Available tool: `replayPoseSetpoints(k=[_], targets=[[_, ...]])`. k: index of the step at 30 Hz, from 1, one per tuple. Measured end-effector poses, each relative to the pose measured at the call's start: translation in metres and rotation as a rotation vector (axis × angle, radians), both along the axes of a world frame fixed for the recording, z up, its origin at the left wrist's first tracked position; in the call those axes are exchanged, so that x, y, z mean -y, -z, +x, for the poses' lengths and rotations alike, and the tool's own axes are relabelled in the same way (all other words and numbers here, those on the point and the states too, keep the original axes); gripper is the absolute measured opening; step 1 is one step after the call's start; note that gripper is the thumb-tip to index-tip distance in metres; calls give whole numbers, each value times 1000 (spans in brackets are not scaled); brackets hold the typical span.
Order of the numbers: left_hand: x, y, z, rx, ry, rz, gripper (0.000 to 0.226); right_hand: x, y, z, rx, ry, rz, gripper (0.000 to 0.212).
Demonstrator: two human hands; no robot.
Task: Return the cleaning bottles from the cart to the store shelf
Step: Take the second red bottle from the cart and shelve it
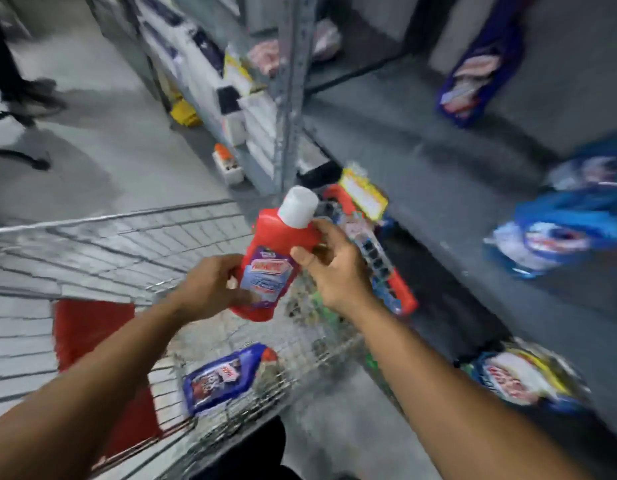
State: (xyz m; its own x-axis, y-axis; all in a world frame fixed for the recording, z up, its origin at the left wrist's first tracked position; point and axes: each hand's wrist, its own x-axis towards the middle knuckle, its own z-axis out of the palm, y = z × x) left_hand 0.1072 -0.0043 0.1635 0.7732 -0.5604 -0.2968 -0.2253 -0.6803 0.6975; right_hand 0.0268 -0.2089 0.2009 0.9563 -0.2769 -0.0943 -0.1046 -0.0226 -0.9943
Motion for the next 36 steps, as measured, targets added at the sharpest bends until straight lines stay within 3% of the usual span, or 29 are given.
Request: replayPoseSetpoints(k=[5,11,21,30,36], targets=[[77,-98,-69,191,138,-275,39,55,-108,-100,284,147,-40,41],[180,-121,-164,153,312,-484,48,120,-160,-228,387,330,-229,45],[367,-119,-256,114,479,-497,47,225,-147,-332,422,708,-347,52],[415,-117,-271,38,577,-385,57,271,-138,-352,290,810,-424,48],[420,-110,-277,5,568,-415,54,275,-136,-356,238,820,-440,53]])
